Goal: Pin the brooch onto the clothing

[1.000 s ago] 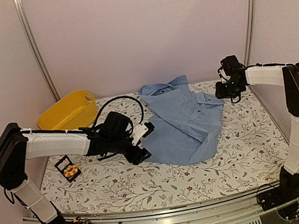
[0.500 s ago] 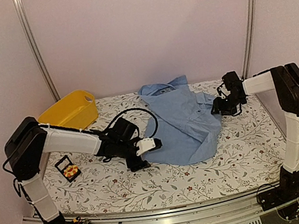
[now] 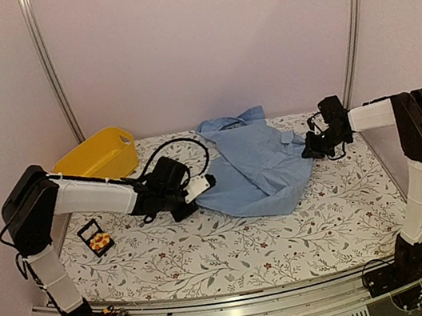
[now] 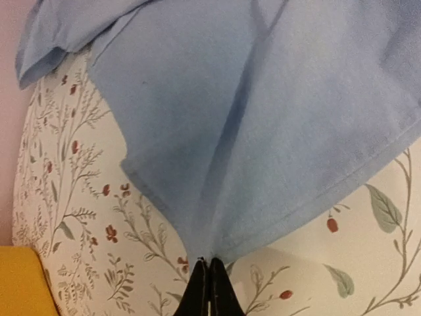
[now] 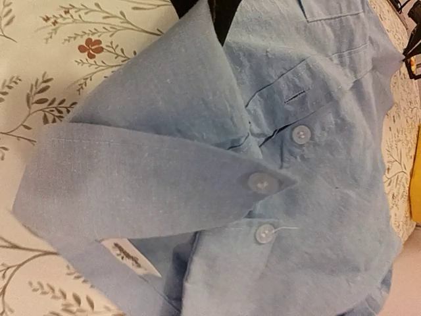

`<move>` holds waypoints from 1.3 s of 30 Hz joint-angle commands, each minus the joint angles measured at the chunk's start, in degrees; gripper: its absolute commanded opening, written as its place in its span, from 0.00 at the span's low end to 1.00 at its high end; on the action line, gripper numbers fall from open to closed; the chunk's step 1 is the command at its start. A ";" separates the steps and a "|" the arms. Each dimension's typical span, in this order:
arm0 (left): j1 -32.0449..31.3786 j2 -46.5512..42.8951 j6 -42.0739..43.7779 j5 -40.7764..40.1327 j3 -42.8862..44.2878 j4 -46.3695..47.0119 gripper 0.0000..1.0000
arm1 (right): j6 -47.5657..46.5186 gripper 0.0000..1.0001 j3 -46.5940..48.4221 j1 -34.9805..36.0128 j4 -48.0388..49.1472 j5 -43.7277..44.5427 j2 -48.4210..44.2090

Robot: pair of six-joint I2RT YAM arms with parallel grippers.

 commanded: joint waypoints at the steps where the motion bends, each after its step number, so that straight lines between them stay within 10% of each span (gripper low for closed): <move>1: 3.41 -11.32 -3.43 -13.46 0.04 4.14 0.00 | -3.49 0.00 6.38 -1.74 -6.31 3.62 -15.36; 16: 4.56 -38.08 -5.67 -11.92 -1.30 12.11 0.00 | -11.11 0.06 29.27 5.07 -36.90 5.24 -31.54; 31: 7.88 -21.58 -20.55 -10.39 0.51 3.07 0.00 | -13.65 0.47 39.86 -1.75 -28.46 11.27 8.07; 39: 9.29 -19.41 -21.48 -10.41 0.43 2.38 0.00 | -14.45 0.62 33.28 -2.16 -27.27 18.72 3.99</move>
